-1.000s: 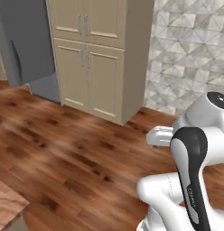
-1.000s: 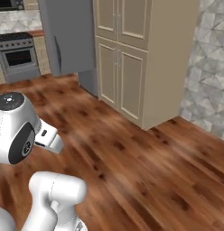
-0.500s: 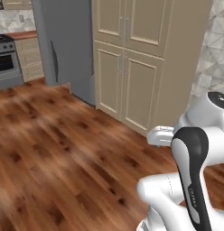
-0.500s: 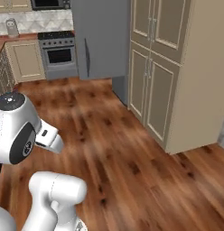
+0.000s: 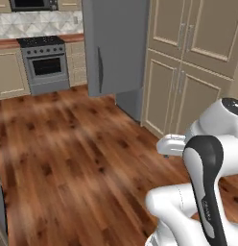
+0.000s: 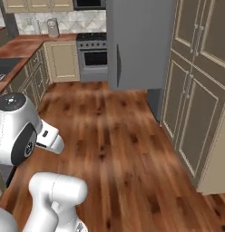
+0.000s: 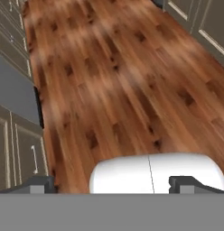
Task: Pick up the pear and tangerine from the fridge and place one fruit on each plate on the dining counter.
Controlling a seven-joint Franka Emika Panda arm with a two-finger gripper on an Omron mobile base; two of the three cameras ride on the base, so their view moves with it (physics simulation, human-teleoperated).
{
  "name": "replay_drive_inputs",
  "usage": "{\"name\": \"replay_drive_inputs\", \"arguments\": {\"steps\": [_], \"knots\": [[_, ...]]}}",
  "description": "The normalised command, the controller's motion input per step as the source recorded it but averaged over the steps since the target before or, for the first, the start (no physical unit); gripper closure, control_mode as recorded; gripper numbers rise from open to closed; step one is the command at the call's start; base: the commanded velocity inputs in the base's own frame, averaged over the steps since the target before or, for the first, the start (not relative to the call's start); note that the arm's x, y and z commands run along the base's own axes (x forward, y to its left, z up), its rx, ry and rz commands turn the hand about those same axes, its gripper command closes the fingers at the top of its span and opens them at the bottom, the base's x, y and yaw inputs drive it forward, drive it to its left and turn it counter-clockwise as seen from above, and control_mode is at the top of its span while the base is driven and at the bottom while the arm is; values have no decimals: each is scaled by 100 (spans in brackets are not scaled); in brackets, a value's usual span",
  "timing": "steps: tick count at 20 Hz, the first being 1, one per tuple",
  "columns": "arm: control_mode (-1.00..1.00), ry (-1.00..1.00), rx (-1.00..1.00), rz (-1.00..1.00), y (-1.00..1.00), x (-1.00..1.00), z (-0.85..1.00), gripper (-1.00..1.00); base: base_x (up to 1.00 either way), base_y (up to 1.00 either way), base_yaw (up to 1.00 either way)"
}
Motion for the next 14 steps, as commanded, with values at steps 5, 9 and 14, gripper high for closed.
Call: {"name": "replay_drive_inputs", "arguments": {"steps": [5, 9, 14], "knots": [[100, 0, 0, 0, 0, 0, 0, -100, 100, 0, 22], [100, 0, 0, 0, 0, 0, 0, -100, 100, 3, 11], [100, 0, 0, 0, 0, 0, 0, -100, 99, 16, 2]]}}
